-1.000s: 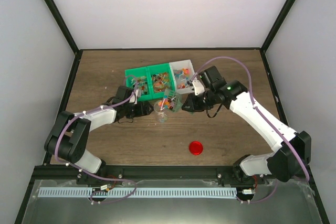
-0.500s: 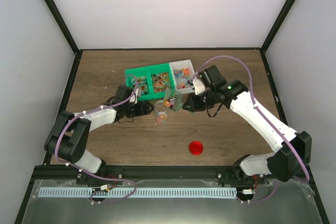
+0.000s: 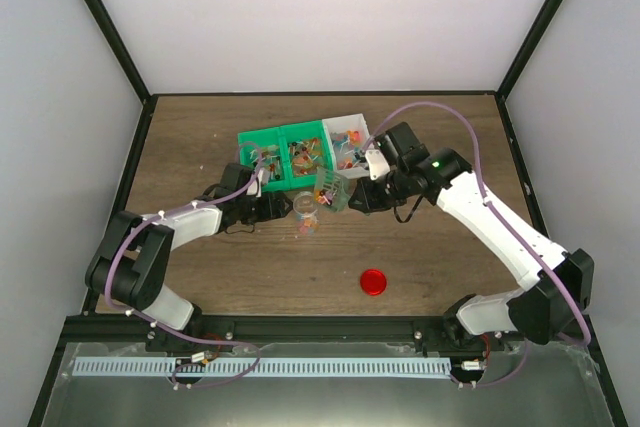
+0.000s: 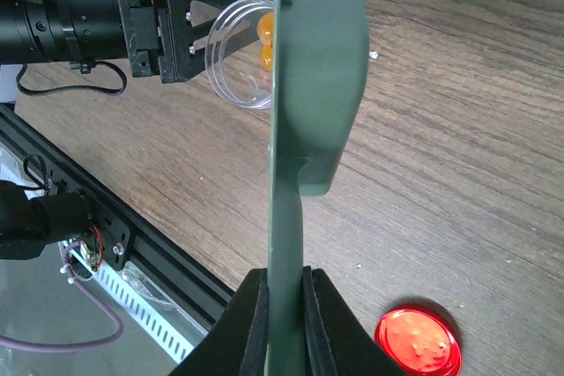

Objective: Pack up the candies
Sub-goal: Place the fake candies in the packing bottle.

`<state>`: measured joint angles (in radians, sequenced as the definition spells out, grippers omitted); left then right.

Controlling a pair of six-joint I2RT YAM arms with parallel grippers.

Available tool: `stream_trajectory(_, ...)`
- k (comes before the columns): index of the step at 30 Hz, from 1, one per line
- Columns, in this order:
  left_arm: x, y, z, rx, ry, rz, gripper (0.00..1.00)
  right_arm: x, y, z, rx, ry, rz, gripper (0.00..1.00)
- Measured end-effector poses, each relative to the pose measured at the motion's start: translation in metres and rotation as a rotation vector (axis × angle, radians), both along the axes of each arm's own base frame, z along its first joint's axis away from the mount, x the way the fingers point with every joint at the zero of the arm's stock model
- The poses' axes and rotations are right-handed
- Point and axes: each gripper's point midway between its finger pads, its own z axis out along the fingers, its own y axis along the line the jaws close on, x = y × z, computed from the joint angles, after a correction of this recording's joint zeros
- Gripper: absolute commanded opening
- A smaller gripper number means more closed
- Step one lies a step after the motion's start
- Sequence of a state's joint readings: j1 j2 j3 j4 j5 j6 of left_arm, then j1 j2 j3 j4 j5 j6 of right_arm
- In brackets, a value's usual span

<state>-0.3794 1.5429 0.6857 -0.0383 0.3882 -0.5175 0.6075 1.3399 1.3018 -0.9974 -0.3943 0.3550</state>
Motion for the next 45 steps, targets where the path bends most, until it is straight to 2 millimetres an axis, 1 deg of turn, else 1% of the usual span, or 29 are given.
stream_trajectory(6,0.0,0.0,0.0,-0.001,0.0,0.001,0.87,0.0,0.001,0.001,-0.022,0.001,0.001,0.01)
stream_trajectory(10,0.0,0.0,0.0,0.0,0.0,0.0,0.88,-0.002,0.012,0.005,-0.036,-0.012,0.03,0.01)
stream_trajectory(13,0.0,0.0,0.0,0.002,0.0,0.0,0.88,-0.006,0.02,0.004,-0.053,-0.011,0.054,0.01)
stream_trajectory(18,-0.001,0.001,-0.001,0.009,0.003,-0.006,0.88,-0.008,0.021,0.0,-0.077,0.0,0.052,0.01)
stream_trajectory(24,-0.003,0.002,-0.003,0.018,0.004,-0.016,0.88,-0.004,0.021,0.007,-0.098,-0.022,0.039,0.01)
stream_trajectory(28,-0.004,0.002,-0.004,0.02,0.008,-0.017,0.88,-0.006,0.025,0.007,-0.128,-0.033,0.046,0.01)
stream_trajectory(33,-0.005,0.002,-0.004,0.021,0.009,-0.018,0.88,-0.01,0.035,0.007,-0.162,-0.049,0.07,0.01)
stream_trajectory(37,-0.005,0.002,-0.004,0.023,0.009,-0.021,0.88,-0.01,0.032,0.005,-0.188,-0.055,0.063,0.01)
stream_trajectory(45,-0.005,0.003,-0.004,0.027,0.007,-0.021,0.88,-0.003,0.027,0.006,-0.223,-0.081,0.037,0.01)
